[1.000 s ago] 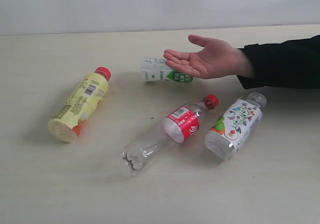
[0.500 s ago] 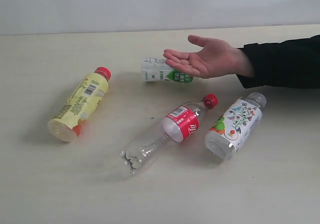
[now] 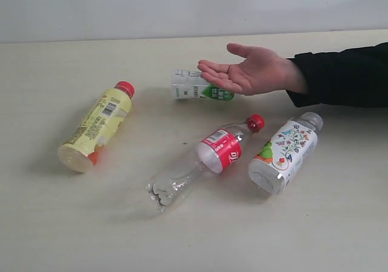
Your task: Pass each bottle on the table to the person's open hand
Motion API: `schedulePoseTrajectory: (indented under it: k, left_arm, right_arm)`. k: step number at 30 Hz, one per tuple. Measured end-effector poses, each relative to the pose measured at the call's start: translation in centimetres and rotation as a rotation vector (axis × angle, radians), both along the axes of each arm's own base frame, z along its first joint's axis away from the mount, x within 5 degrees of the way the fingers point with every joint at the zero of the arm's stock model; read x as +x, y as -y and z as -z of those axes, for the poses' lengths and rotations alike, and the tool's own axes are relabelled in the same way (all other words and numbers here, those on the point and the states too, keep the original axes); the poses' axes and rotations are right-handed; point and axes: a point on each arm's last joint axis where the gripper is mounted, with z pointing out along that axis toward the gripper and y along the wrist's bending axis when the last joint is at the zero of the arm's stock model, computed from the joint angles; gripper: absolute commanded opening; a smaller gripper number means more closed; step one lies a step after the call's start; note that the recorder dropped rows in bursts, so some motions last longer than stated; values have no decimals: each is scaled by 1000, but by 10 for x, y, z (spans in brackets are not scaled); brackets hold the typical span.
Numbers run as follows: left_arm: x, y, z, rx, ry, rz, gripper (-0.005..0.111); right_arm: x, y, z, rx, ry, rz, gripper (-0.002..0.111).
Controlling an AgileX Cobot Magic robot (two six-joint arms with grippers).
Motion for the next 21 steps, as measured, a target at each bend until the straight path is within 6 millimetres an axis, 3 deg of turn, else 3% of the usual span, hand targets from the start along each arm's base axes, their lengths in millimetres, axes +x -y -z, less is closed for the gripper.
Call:
schedulePoseTrajectory:
  k: [4, 7, 10, 13, 15, 18, 21]
  left_arm:
    - [-11, -3, -19, -90, 158, 31, 0]
    - [-15, -8, -56, -86, 251, -35, 0]
    - [0, -9, -106, -27, 229, -136, 0]
    - [53, -4, -140, 54, -7, -178, 0]
    - [107, 2, -145, 127, -269, -169, 0]
    - [189, 17, -123, 240, -685, -123, 0]
    - [243, 35, -89, 387, -1054, -52, 2]
  right_arm:
    - [0, 0, 0, 0, 0, 0, 0]
    - [0, 0, 0, 0, 0, 0, 0]
    - [0, 0, 0, 0, 0, 0, 0]
    - [0, 0, 0, 0, 0, 0, 0]
    - [0, 0, 0, 0, 0, 0, 0]
    - [0, 0, 0, 0, 0, 0, 0]
    - [0, 0, 0, 0, 0, 0, 0]
